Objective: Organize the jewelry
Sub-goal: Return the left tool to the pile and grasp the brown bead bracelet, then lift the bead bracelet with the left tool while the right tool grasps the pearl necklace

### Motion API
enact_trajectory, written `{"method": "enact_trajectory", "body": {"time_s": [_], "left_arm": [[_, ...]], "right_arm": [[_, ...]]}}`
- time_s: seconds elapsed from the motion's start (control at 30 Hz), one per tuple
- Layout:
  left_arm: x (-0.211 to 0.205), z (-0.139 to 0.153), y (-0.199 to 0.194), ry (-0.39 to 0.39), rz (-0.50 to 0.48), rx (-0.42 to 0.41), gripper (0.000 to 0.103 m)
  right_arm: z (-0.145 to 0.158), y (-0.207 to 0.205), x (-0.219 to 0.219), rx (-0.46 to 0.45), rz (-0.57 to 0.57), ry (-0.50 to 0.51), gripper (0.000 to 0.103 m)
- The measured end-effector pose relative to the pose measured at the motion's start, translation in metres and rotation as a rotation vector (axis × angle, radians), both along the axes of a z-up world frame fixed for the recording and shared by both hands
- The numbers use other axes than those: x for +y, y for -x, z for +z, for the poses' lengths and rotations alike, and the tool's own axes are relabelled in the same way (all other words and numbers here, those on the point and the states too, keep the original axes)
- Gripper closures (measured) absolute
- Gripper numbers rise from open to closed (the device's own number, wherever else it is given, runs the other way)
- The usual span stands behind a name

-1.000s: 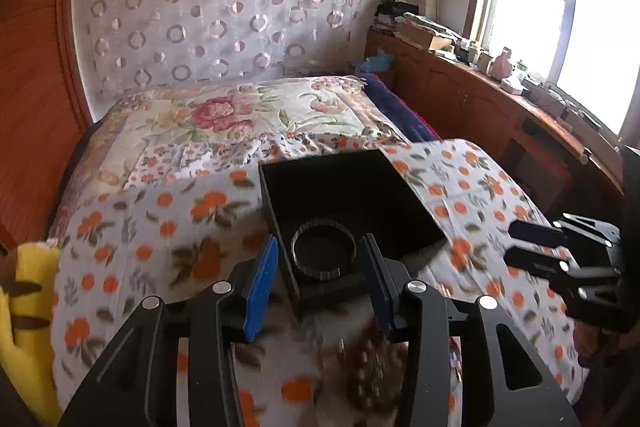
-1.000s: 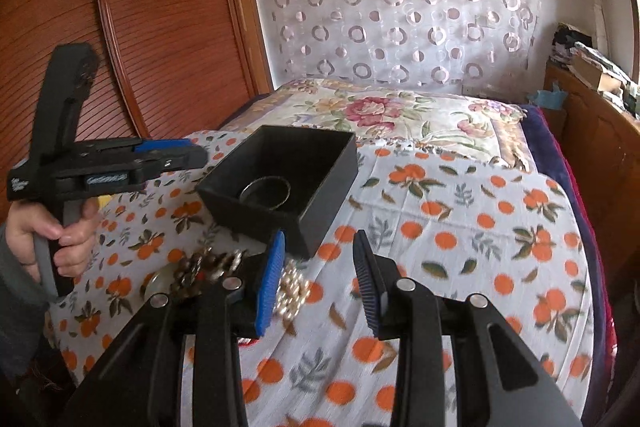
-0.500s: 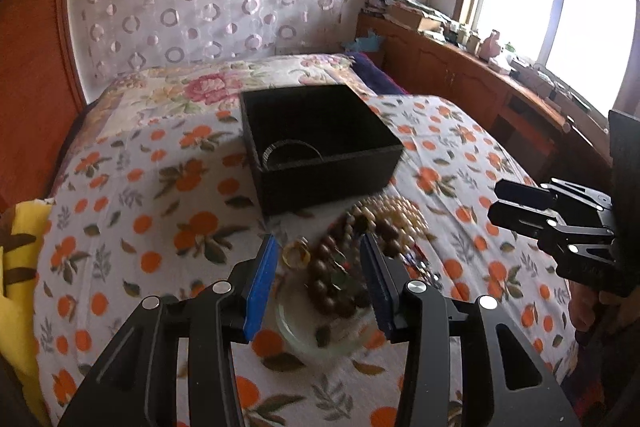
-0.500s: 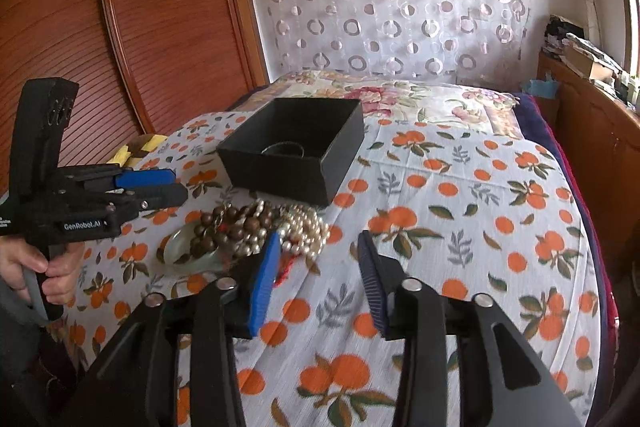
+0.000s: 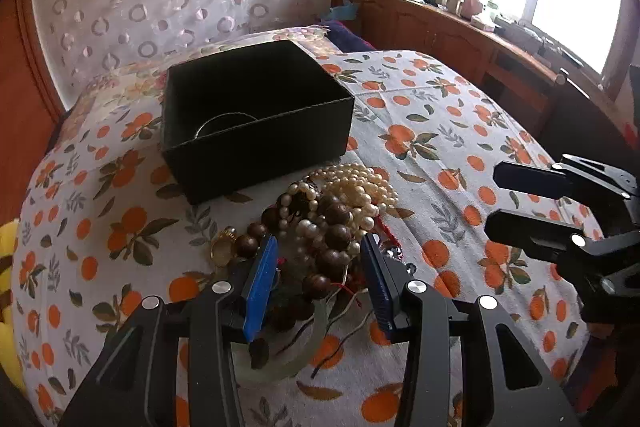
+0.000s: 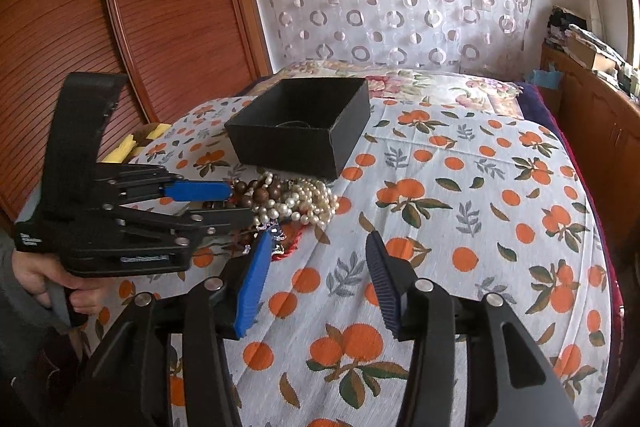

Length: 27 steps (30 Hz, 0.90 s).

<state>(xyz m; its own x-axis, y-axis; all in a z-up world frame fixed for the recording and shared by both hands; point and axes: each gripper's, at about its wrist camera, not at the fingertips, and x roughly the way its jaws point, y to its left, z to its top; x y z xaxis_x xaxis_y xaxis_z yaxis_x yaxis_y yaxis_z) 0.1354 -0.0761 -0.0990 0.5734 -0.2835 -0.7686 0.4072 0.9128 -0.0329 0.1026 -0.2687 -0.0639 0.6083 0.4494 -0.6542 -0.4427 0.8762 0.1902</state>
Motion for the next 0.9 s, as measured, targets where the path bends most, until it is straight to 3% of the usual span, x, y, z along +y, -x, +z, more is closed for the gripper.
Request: {"method": "enact_trajectory", "body": {"time_s": [0.07, 0.13, 0.23, 0.53, 0.73, 0.9], "left_arm": [[-0.002, 0.000, -0.001, -0.011, -0.012, -0.003, 0.069], [-0.002, 0.004, 0.001, 0.012, -0.037, -0.006, 0.088], [0.002, 0.015, 0.005, 0.011, -0.034, -0.037, 0.091], [0.032, 0.077, 0.016, 0.161, -0.031, -0.114, 0.091], [0.040, 0.110, 0.025, 0.166, -0.028, -0.183, 0.091], [0.045, 0.118, 0.030, 0.156, -0.016, -0.208, 0.091]], "right_arm": [[-0.001, 0.001, 0.000, -0.002, 0.001, -0.001, 0.051], [-0.001, 0.002, 0.000, -0.001, 0.002, -0.005, 0.051], [-0.002, 0.002, 0.001, 0.001, 0.003, -0.001, 0.051], [-0.004, 0.004, 0.011, 0.007, 0.015, -0.005, 0.051], [0.000, 0.002, 0.019, 0.003, 0.032, -0.012, 0.051], [0.003, -0.002, 0.027, -0.003, 0.054, -0.014, 0.051]]}}
